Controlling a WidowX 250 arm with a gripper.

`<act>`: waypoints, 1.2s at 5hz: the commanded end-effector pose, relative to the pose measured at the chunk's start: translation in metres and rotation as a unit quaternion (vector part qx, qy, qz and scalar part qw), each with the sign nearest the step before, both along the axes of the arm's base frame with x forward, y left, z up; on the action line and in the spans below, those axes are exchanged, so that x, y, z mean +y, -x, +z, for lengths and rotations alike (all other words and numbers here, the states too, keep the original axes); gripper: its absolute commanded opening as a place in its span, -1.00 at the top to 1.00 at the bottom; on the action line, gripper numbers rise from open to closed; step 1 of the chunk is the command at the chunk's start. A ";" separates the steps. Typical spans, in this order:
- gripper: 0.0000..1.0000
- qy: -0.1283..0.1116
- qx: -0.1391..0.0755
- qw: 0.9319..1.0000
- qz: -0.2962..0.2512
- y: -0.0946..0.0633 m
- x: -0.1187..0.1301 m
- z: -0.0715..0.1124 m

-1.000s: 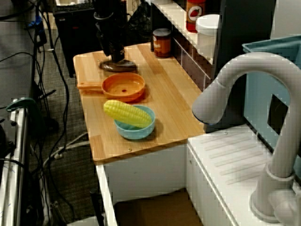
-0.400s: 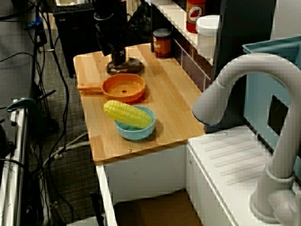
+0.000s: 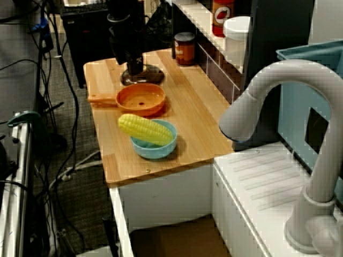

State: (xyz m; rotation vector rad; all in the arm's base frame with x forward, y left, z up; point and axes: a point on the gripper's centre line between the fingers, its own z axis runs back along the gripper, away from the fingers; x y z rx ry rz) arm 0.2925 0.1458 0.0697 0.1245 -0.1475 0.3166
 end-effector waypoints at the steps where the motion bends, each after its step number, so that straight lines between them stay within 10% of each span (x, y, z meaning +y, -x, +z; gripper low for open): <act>1: -1.00 -0.009 -0.035 0.999 -0.028 -0.007 -0.017 0.033; 6: -1.00 0.010 -0.027 0.996 -0.083 -0.010 -0.067 0.043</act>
